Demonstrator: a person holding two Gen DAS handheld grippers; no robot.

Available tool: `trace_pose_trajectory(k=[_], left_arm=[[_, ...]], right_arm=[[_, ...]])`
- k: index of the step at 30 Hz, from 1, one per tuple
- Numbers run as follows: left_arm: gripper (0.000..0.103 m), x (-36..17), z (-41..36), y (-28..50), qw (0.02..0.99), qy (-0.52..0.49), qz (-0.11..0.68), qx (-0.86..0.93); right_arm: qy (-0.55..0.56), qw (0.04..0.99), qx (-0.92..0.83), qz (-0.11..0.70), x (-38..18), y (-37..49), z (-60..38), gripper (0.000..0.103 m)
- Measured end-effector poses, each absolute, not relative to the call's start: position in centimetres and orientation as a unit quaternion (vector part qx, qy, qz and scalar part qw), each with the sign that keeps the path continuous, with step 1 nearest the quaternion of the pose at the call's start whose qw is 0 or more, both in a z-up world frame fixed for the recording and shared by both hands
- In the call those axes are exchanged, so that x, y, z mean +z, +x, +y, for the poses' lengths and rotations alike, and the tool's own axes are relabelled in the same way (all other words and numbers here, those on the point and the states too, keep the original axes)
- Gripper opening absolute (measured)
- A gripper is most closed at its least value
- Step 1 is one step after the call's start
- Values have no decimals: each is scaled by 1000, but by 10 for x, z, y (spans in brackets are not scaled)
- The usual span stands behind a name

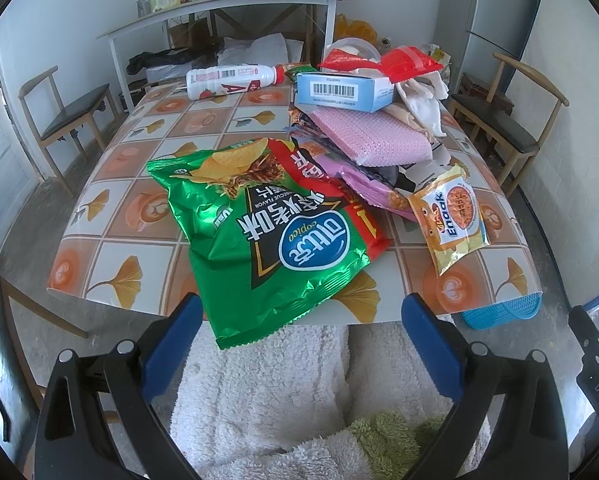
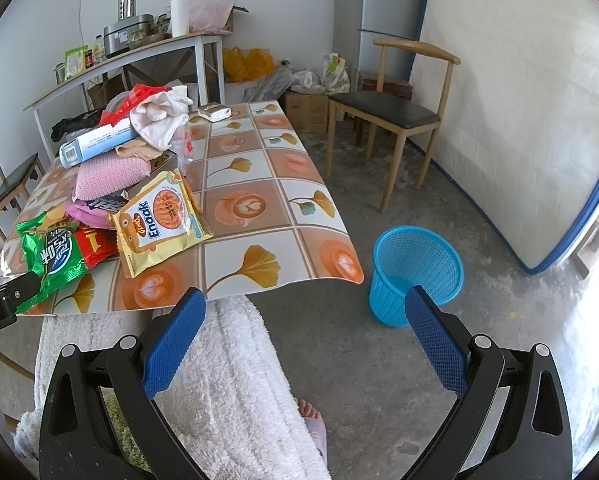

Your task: Collect trash

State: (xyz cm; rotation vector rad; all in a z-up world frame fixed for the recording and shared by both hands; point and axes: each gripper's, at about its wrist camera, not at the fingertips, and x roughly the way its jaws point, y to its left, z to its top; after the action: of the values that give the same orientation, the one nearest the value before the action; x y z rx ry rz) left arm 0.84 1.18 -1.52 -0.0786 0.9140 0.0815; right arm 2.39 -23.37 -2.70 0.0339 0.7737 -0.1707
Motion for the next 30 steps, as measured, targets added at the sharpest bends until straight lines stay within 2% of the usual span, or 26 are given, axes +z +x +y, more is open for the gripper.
trace_pose_trajectory(k=[23, 30], left_arm=[[97, -17, 17, 8, 896, -43, 441, 41], [97, -15, 19, 13, 899, -54, 435, 13]], right_arm=[[13, 923, -73, 377, -23, 31, -227, 96], [41, 924, -44, 378, -21, 40, -230, 96]])
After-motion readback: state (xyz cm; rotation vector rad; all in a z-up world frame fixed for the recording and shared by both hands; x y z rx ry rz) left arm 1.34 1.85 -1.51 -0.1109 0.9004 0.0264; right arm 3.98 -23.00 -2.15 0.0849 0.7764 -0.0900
